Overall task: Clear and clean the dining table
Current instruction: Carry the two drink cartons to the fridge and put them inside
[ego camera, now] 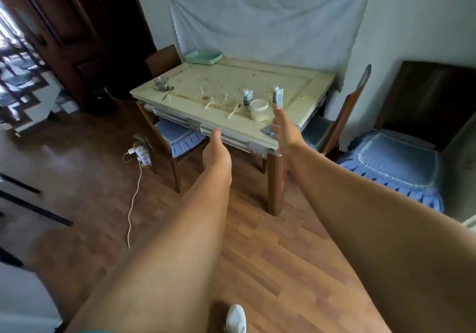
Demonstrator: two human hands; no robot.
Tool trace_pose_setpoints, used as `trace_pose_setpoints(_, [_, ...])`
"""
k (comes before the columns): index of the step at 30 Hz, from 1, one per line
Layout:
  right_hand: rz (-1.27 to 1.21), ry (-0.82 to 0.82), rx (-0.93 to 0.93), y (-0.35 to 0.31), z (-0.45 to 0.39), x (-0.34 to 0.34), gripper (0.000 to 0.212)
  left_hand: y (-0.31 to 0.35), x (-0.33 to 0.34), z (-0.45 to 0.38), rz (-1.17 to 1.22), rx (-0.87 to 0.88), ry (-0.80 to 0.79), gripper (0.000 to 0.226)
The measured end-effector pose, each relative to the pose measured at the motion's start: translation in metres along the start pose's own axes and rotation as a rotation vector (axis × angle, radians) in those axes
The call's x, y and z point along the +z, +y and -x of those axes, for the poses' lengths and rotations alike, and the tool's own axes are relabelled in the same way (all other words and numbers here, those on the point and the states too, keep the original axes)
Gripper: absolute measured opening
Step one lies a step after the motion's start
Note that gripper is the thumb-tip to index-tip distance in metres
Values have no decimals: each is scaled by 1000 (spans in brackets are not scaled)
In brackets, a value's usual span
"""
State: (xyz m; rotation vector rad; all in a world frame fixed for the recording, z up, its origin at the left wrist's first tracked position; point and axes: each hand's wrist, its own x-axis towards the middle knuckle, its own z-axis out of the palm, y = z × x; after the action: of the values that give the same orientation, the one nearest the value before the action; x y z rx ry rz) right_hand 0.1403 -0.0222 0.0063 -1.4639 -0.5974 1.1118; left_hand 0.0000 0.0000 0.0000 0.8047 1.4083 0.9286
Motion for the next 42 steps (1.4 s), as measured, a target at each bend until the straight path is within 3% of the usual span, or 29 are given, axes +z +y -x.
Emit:
trace_pose_setpoints(16, [-101,118,76,-11,-142,71,69,44,27,-173,-228,59,-129,53])
trace_pose_setpoints(20, [-95,172,91,-8,-173,77,73,47,30,-209,-360,74,-160,39])
trace_pose_setpoints(32, [-45,246,65,-32,-288,41,63,66,120,-287,-280,61,-238,50])
trace_pose_setpoints(42, [30,188,-12,-75,-378,17,67,109,181,-338,-276,159,-177,60])
